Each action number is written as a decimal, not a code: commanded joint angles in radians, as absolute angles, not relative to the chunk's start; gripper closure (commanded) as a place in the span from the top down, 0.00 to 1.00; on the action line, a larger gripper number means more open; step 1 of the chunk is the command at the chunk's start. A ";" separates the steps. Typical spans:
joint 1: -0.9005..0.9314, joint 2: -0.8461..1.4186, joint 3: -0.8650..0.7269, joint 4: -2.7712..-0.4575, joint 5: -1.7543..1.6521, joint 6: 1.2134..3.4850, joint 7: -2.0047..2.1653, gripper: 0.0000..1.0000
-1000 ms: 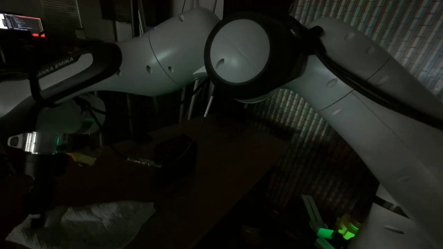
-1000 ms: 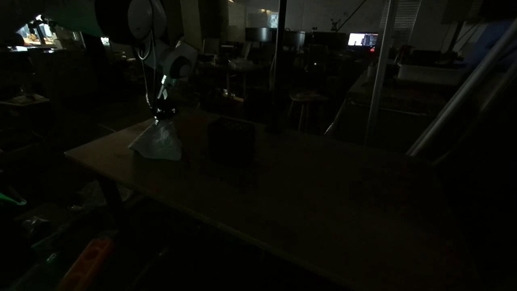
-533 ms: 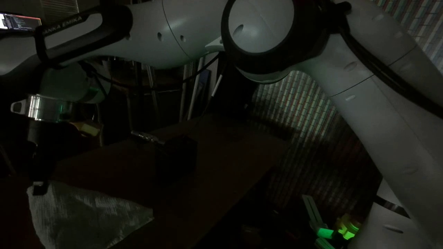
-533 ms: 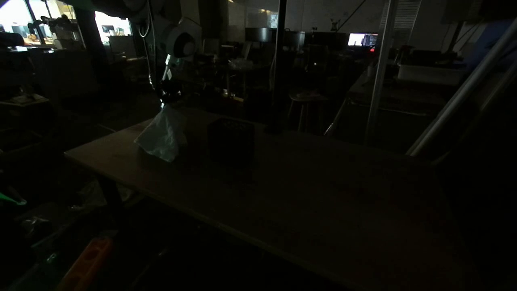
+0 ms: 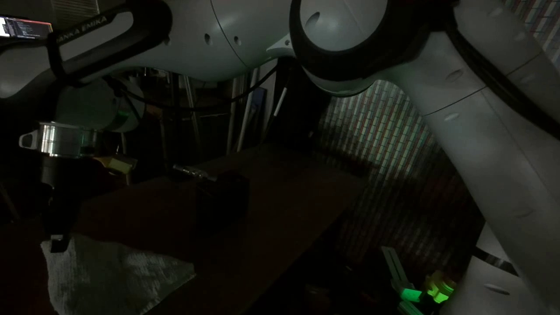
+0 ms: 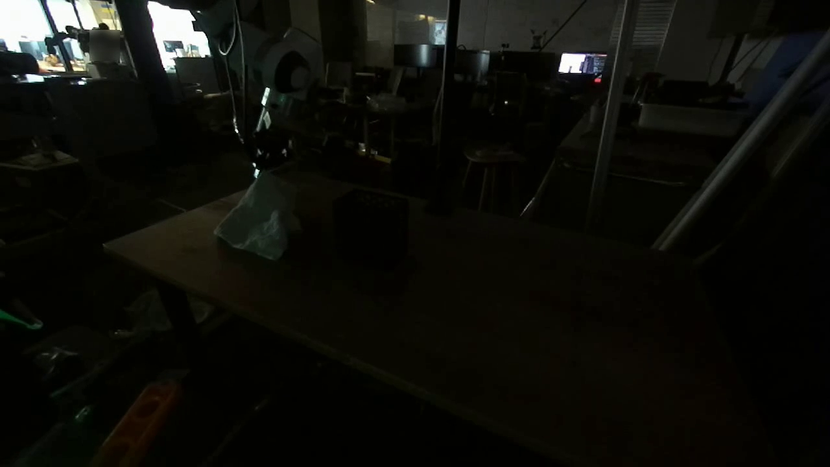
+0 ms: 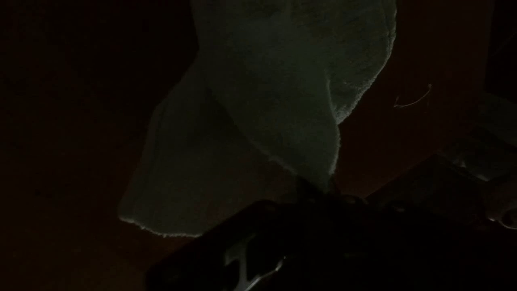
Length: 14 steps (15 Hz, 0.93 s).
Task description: Put the towel in the box then remove the towel and fold it.
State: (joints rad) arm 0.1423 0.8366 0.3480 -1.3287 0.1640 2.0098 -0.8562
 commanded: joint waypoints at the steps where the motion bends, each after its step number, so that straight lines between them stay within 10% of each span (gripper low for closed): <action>1: 0.135 0.769 0.344 -1.393 0.177 2.016 -0.847 0.01; 14: 0.110 0.680 0.344 -1.453 0.174 1.996 -0.872 0.01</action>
State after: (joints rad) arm 0.1157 0.7465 0.3478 -1.4072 0.1642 2.0095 -0.8552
